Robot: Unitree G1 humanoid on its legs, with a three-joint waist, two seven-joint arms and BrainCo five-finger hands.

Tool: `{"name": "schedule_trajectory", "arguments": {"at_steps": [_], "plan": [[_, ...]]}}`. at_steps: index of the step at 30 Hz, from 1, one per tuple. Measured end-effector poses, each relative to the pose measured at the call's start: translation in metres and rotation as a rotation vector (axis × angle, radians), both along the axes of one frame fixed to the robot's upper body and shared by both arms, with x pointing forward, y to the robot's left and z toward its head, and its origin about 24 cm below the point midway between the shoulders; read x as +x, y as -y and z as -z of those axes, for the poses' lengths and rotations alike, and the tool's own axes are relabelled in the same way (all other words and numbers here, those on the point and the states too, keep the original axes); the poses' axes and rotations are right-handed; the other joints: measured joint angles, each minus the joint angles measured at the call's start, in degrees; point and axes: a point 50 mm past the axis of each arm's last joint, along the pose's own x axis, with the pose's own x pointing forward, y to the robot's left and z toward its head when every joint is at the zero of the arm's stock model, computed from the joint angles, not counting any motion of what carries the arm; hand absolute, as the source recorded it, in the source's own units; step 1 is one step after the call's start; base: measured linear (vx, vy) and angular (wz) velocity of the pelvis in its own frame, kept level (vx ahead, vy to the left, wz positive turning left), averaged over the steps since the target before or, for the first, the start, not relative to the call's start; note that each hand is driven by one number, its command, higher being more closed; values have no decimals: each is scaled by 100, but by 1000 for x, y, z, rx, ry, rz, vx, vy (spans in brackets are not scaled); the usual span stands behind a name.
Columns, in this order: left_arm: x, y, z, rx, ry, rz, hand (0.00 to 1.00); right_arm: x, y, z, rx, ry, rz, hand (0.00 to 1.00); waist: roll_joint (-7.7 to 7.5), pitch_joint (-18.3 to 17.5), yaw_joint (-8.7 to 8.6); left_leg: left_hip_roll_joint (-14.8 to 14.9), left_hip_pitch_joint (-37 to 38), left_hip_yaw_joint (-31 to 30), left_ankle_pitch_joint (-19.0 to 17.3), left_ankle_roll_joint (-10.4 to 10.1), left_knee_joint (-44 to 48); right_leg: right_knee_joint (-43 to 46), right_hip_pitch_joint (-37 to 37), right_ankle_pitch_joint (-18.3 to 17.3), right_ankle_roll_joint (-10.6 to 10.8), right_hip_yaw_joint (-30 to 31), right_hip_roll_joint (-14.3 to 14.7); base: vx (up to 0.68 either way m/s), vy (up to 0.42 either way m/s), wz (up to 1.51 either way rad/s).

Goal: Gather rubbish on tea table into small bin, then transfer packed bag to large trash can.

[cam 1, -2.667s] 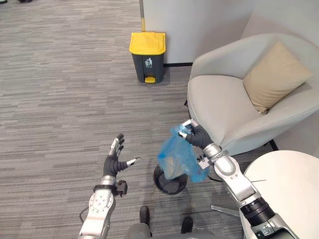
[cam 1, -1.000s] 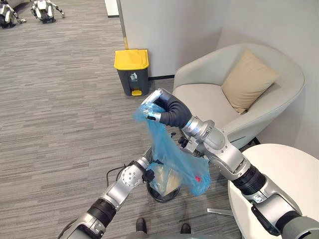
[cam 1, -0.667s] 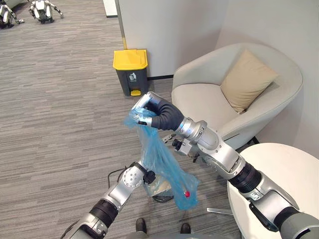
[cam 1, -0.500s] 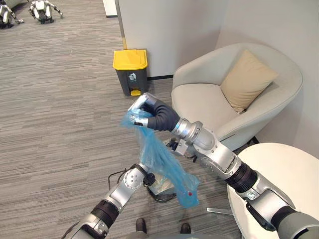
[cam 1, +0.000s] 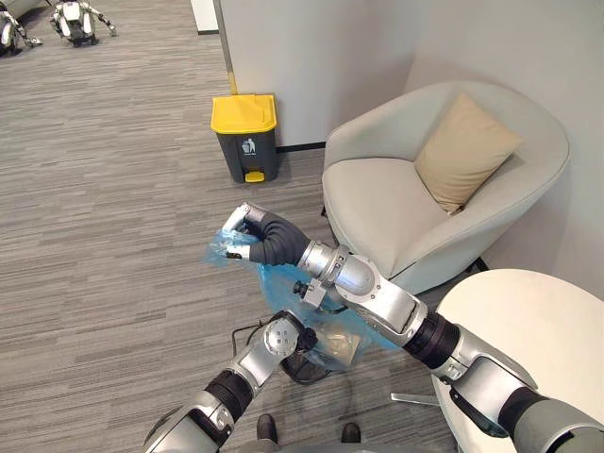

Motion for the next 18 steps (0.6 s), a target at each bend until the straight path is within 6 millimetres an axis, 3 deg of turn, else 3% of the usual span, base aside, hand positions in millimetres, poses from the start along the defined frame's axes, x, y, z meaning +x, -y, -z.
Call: {"name": "schedule_trajectory", "arguments": {"at_steps": [7,8,18], "plan": [[3,-2,-7,-51,7,-35,100,3,1,-5,36,-3,26,100,3,1,6,-5,2,-11,0,0,-2,1,7,0,0,-5,-5,0,0,0],[2,-2,-8,-60,12,-40,100,3,1,-6,41,-2,26,0,4,1,5,-5,3,-11,0,0,-2,1,8,0,0,-5,-4,0,0,0],[-4,-25,-13,-214,4,-244,100,4,8,-1,-25,134,129,0,8,2,3,-4,15,-26,-1,0,-32,6,24,-4,4,-12,-9,0,0,0]]}}
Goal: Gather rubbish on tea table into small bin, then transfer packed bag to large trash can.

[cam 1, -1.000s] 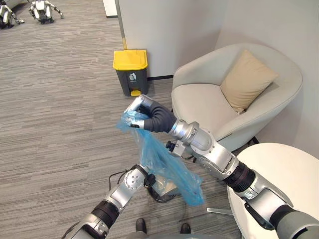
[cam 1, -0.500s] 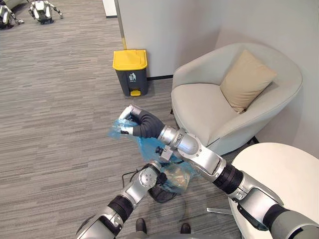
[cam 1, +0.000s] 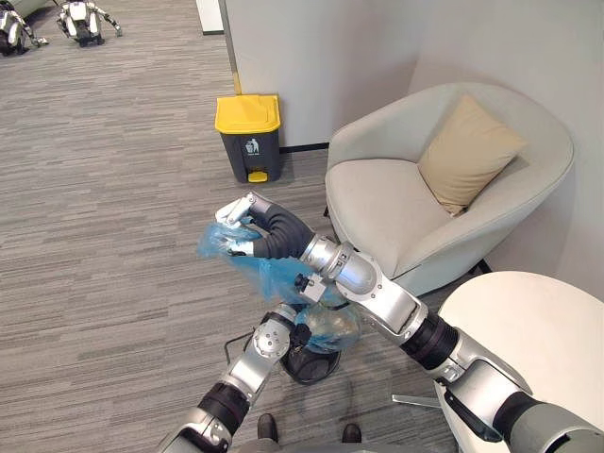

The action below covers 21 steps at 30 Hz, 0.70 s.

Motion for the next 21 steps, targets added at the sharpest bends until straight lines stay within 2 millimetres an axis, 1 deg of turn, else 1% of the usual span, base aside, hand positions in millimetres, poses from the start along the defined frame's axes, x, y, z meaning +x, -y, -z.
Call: {"name": "schedule_trajectory", "arguments": {"at_steps": [3,5,8,9,11,13,14,15,16,18,19,21], "plan": [[1,-13,-7,-54,19,-71,100,1,7,5,-38,65,63,0,0,0,5,1,7,-6,0,0,-1,8,4,0,0,-2,-1,0,0,0],[0,-20,-9,-79,27,-118,100,0,10,5,-58,113,92,0,0,0,4,-9,20,-6,0,1,-3,23,7,-10,12,-7,-6,0,0,0],[-1,-31,-13,-115,39,-173,100,-1,15,1,-55,175,133,0,4,0,-16,-23,53,1,0,1,-4,92,4,-46,31,-1,-26,0,0,0],[-1,-36,-14,-123,47,-202,100,0,19,-1,-54,200,154,0,5,0,3,-36,77,0,0,1,-5,123,15,-67,41,-5,-43,0,0,0],[-3,-45,-18,-145,63,-252,100,1,25,-3,-72,254,193,0,9,-5,10,-54,83,-2,0,1,-6,140,14,-78,56,-10,-65,0,15,1],[-7,-58,-19,-169,71,-316,100,0,33,-7,-113,335,219,0,11,-7,9,-82,86,-13,0,1,-6,169,10,-100,87,-18,-97,2,26,4],[-8,-61,-18,-170,72,-332,100,-1,36,-9,-121,357,225,0,11,-7,13,-89,87,-16,0,1,-6,176,10,-102,90,-21,-104,6,25,4],[-11,-67,-16,-171,66,-364,100,-2,41,-12,-134,409,251,0,11,-7,15,-101,87,-22,0,1,-6,187,8,-108,99,-27,-119,0,0,0],[-12,-70,-15,-174,62,-376,100,-2,45,-14,-131,425,265,0,11,-7,19,-106,87,-24,1,1,-6,190,7,-109,100,-29,-124,6,22,4],[-18,-81,-10,-184,42,-429,100,-3,63,-19,-106,467,341,0,12,-10,23,-126,87,-32,1,2,-7,198,8,-116,111,-40,-147,0,0,0],[-20,-83,-9,-183,38,-439,100,-3,68,-19,-98,467,367,0,12,-10,29,-130,87,-32,1,2,-7,198,9,-117,112,-42,-151,0,0,0],[-27,-94,-5,-179,27,-489,100,-3,91,-13,-74,443,481,0,15,-13,25,-137,86,-36,1,2,-7,198,9,-118,113,-47,-158,0,0,0]]}}
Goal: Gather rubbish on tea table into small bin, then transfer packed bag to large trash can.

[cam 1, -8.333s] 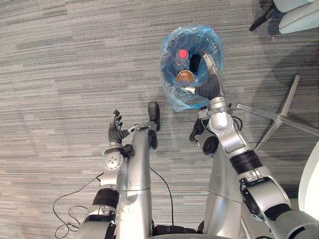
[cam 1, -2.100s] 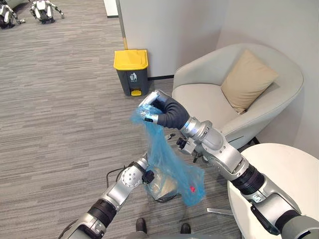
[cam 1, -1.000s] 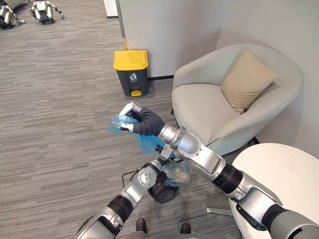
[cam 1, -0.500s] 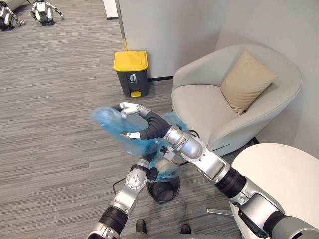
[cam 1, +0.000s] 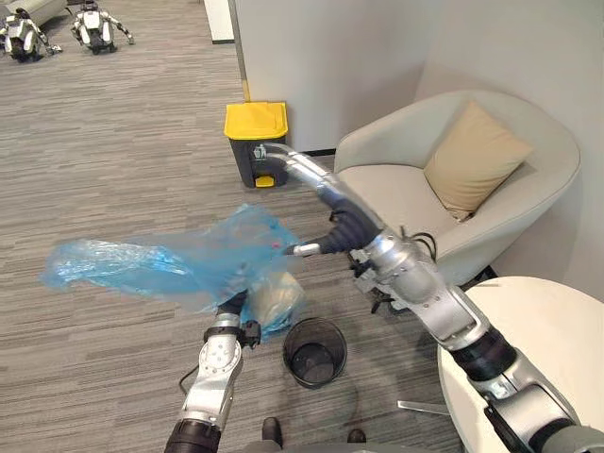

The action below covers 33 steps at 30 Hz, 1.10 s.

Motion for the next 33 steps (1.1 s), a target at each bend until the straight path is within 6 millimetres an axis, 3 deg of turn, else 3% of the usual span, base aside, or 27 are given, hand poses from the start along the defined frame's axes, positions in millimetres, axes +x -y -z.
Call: {"name": "schedule_trajectory", "arguments": {"at_steps": [6,11,13,21,33], "plan": [[-25,-32,14,-1,-61,-158,100,-11,54,49,113,-202,253,0,105,-65,-15,1,-6,-15,-1,0,-2,-17,-7,-6,0,-16,0,0,0,0],[-43,-49,30,-14,-135,-259,100,-21,83,91,170,-382,413,0,145,-93,-26,10,-18,-61,-2,0,-2,-84,7,-47,1,-65,-22,-8,5,5],[-56,-56,47,24,-223,-284,100,-27,93,122,185,-520,488,0,146,-102,-26,16,-47,-121,-20,-25,-1,-95,9,-43,7,-104,-23,2,-4,10],[-85,-67,85,35,-435,-306,100,-43,101,207,177,-920,592,0,134,-101,-9,-15,-106,-289,-31,-23,1,-190,96,-24,29,-276,-23,20,-3,12],[-121,-66,120,2,-641,-310,100,-83,119,277,117,-1283,715,0,70,-27,-19,-36,24,-327,-52,-29,1,-169,237,-96,72,-324,-43,-2,0,1]]}}
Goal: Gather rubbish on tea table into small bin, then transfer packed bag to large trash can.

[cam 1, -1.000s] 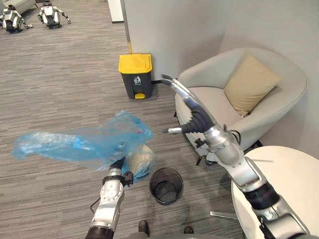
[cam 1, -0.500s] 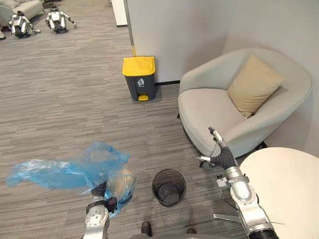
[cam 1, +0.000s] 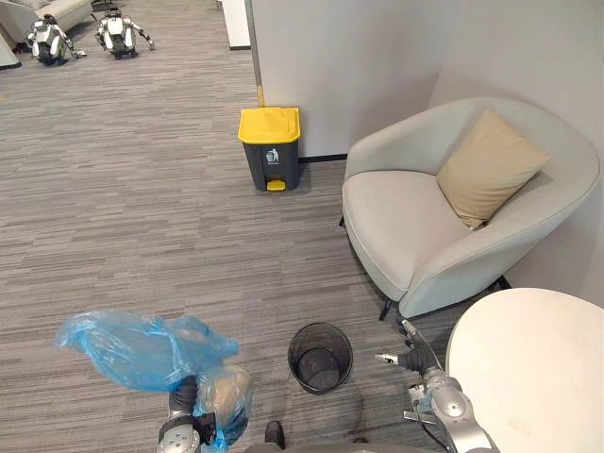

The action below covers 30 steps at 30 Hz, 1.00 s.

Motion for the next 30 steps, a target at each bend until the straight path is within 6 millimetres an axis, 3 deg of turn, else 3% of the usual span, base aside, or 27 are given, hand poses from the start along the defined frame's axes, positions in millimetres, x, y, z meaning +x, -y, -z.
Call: {"name": "schedule_trajectory", "arguments": {"at_steps": [11,19,23,24,25,26,28,30], "plan": [[-14,9,14,-45,-92,35,100,-22,12,24,16,-150,121,0,-18,128,-1,-5,79,133,-62,41,1,191,-74,-86,24,143,-34,5,2,-6],[-9,9,13,-54,-84,50,100,-14,18,23,2,-158,171,0,34,386,-1,-82,81,458,-83,89,42,815,-525,-224,43,510,-130,15,28,-21],[17,5,1,-35,-1,66,100,-4,16,19,0,-126,176,0,-75,556,-16,-101,-478,331,-178,300,604,1832,-1180,-504,177,651,-332,-56,20,25],[26,4,-6,-27,40,74,100,-4,14,20,4,-128,174,0,-111,665,-27,-121,-601,202,-199,336,763,2851,-1346,-997,242,866,-455,-47,-14,89],[30,5,-9,-23,57,85,100,-9,13,22,8,-140,177,0,-93,698,-31,-181,-655,-15,-210,347,894,3640,-1388,-1255,320,930,-505,-39,-62,121],[32,4,-12,-17,75,88,100,-11,9,23,13,-146,169,0,-202,666,-5,-229,-759,-241,-205,341,1038,4207,-1285,-1432,458,1092,-486,-51,-130,104],[30,3,-16,-7,92,84,100,-9,6,22,15,-136,156,0,-314,630,135,-317,-1070,-428,-133,241,1232,4005,-1087,-1797,576,1235,-459,-147,-213,75],[32,11,-16,-44,116,64,100,5,9,10,4,-62,166,0,-256,606,310,-220,-1422,-599,108,97,1171,2914,-821,-2089,121,1130,-223,-199,-194,47]]}}
